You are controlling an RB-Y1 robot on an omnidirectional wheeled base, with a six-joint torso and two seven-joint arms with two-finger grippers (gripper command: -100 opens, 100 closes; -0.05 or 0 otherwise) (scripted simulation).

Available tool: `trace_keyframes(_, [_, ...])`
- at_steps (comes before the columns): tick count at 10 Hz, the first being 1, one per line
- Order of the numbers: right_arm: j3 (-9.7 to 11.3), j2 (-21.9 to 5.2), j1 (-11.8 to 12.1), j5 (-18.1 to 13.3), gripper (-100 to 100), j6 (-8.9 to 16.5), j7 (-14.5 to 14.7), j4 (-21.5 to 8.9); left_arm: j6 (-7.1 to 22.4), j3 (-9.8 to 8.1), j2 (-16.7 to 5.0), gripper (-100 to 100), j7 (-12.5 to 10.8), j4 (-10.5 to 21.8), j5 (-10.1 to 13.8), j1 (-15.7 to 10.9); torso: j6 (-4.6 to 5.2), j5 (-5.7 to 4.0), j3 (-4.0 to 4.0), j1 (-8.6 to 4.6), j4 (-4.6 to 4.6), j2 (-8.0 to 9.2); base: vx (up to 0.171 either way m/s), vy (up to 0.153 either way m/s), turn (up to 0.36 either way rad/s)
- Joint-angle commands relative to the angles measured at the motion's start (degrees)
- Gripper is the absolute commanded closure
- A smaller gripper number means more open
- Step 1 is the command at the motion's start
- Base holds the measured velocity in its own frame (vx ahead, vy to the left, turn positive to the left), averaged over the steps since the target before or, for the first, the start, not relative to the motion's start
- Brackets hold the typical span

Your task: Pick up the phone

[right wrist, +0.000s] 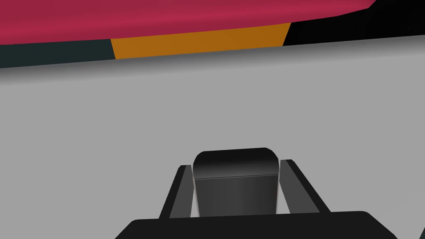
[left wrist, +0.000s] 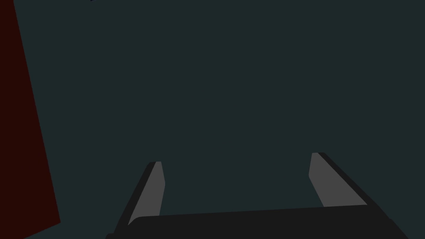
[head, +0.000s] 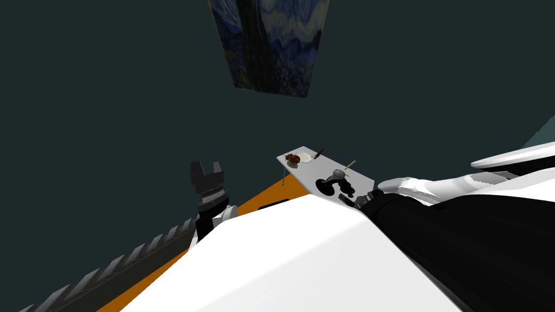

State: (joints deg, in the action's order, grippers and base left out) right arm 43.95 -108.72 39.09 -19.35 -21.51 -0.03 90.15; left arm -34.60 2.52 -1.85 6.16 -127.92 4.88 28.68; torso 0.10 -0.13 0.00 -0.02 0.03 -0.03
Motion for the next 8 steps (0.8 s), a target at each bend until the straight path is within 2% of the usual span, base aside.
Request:
trace_keyframes(1, [0.00, 0.00, 0.00, 0.00, 100, 0.00, 0.00, 0.00, 0.00, 0.00, 0.00, 0, 0.00, 0.00, 0.00, 0.00, 0.00, 0.00, 0.00, 0.00, 0.00, 0.00, 0.000, 0.000, 0.000])
trace_keyframes(3, [0.00, 0.00, 0.00, -0.01, 100, 0.00, 0.01, 0.00, 0.00, 0.00, 0.00, 0, 0.00, 0.00, 0.00, 0.00, 0.00, 0.00, -0.02, 0.00, -0.01, -0.04, 0.000, 0.000, 0.000])
trace_keyframes(4, [0.00, 0.00, 0.00, -0.01, 0, 0.00, 0.01, 0.00, 0.00, 0.00, 0.00, 0, 0.00, 0.00, 0.00, 0.00, 0.00, 0.01, -0.03, 0.00, -0.01, -0.05, 0.000, 0.000, 0.000])
trace_keyframes(5, [-0.75, 0.59, -0.60, -1.21, 100, -2.72, 1.14, -2.74, 0.00, 0.00, 0.00, 0, 0.00, 0.00, 0.00, 0.00, 0.00, 0.01, -0.03, 0.00, -0.01, -0.05, 0.092, 0.030, -0.235])
trace_keyframes(6, [-1.24, 1.09, -0.95, -1.96, 100, -4.15, 2.04, -4.41, 0.00, 0.00, 0.00, 0, 0.00, 0.00, 0.00, 0.02, 0.09, 0.03, -0.14, 0.08, -0.05, -0.26, 0.157, 0.054, -0.325])
trace_keyframes(7, [-1.24, 1.09, -0.95, -1.96, 100, -4.54, 2.04, -4.74, -0.01, 0.00, 0.00, 0, 0.00, 0.00, 0.00, 0.03, 0.08, 0.06, -0.26, 0.18, -0.10, -0.47, 0.101, 0.057, -0.081])
trace_keyframes(8, [-1.72, 1.59, -1.30, -2.71, 100, -6.35, 2.94, -6.73, 0.00, 0.00, 0.00, 0, 0.00, 0.00, 0.00, 0.01, -0.04, 0.05, -0.26, 0.21, -0.10, -0.45, 0.079, 0.047, -0.098])
